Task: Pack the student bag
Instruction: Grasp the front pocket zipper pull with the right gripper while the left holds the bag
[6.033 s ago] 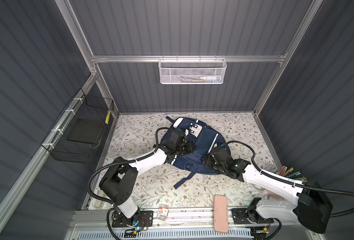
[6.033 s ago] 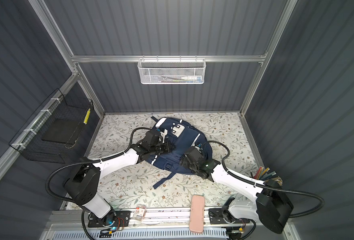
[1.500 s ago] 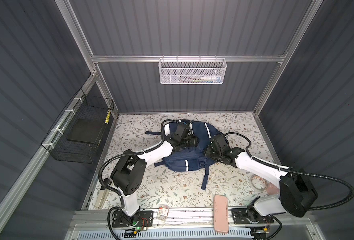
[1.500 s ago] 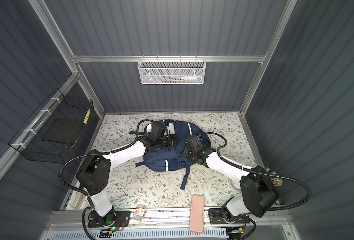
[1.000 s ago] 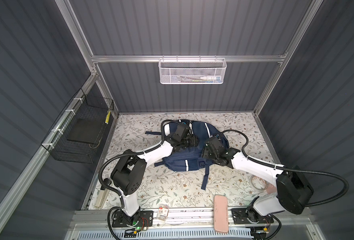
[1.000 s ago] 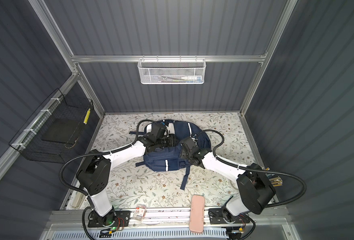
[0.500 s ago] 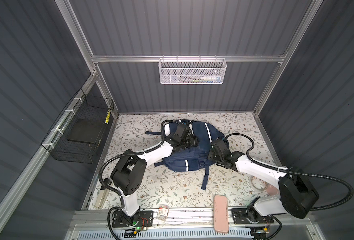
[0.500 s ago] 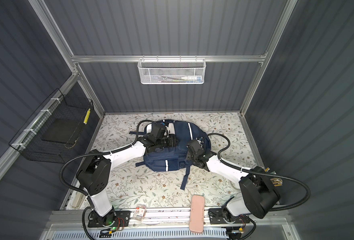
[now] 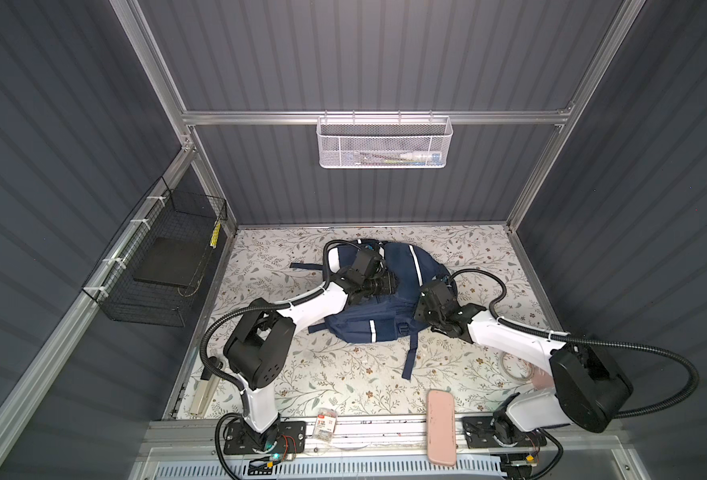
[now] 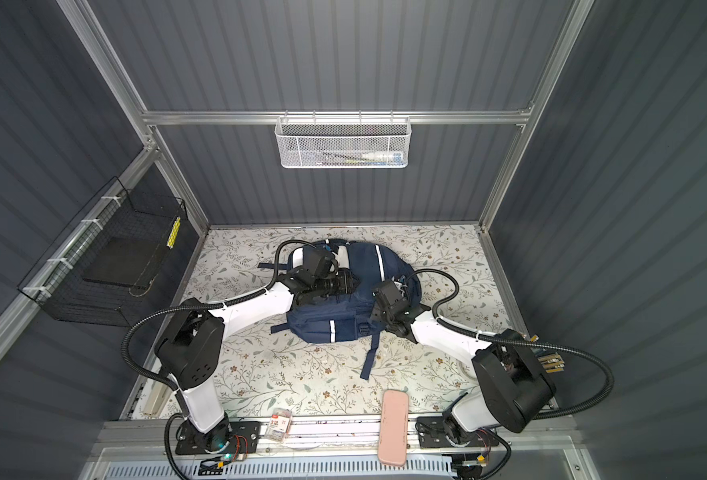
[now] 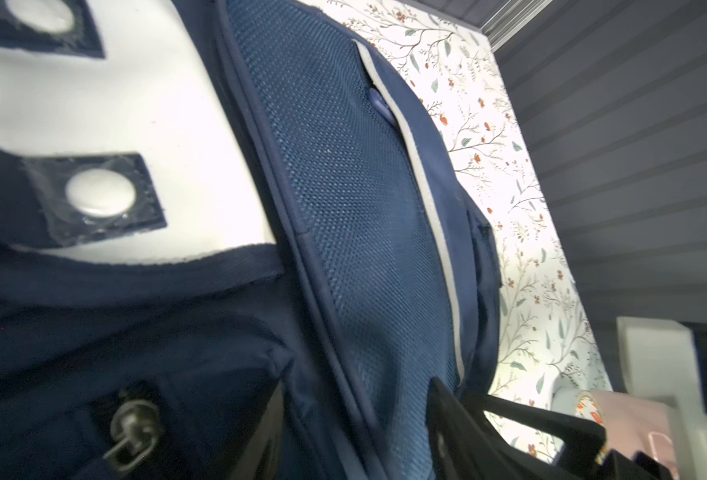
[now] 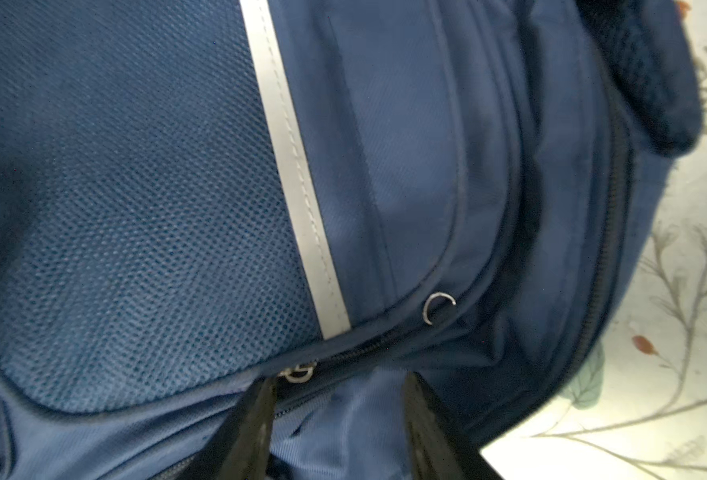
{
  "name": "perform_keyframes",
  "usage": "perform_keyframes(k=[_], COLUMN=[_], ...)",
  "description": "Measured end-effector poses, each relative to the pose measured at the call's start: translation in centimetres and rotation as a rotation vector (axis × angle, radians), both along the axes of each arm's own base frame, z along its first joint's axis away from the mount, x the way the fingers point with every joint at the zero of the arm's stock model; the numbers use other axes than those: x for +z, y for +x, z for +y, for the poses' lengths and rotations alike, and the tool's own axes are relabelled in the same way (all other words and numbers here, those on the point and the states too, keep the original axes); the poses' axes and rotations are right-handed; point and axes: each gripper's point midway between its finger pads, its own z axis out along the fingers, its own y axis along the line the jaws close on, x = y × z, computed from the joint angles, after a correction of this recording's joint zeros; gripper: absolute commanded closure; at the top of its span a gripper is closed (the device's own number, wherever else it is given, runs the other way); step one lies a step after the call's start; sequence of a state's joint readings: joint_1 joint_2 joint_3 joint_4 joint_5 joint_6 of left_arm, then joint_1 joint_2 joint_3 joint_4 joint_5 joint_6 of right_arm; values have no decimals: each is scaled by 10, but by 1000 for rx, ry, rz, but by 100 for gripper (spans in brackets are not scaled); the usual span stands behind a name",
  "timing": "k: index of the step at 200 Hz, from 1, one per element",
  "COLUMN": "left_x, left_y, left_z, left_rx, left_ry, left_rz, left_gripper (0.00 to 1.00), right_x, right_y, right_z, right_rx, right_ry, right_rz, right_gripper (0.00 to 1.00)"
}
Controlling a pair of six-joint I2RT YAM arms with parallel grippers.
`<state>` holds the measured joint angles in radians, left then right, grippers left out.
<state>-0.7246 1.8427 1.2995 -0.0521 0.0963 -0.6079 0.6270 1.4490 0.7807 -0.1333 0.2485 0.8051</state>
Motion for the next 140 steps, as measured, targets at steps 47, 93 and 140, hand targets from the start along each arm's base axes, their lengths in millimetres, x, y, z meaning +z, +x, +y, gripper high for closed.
perform_keyframes(k=[47, 93, 140], left_x=[-6, -3, -2], left_y=[6, 6, 1], left_z=[-4, -11, -17], left_rx=[-15, -21, -33], left_ry=[68, 65, 23], left_rz=[-7, -16, 10], left_gripper=[74, 88, 88], right_x=[24, 30, 6], right_y=[2, 3, 17], right_z=[29, 20, -5], right_rx=[65, 39, -35], right_ry=[63, 85, 20], right_rz=[-79, -96, -27], right_gripper=[48, 43, 41])
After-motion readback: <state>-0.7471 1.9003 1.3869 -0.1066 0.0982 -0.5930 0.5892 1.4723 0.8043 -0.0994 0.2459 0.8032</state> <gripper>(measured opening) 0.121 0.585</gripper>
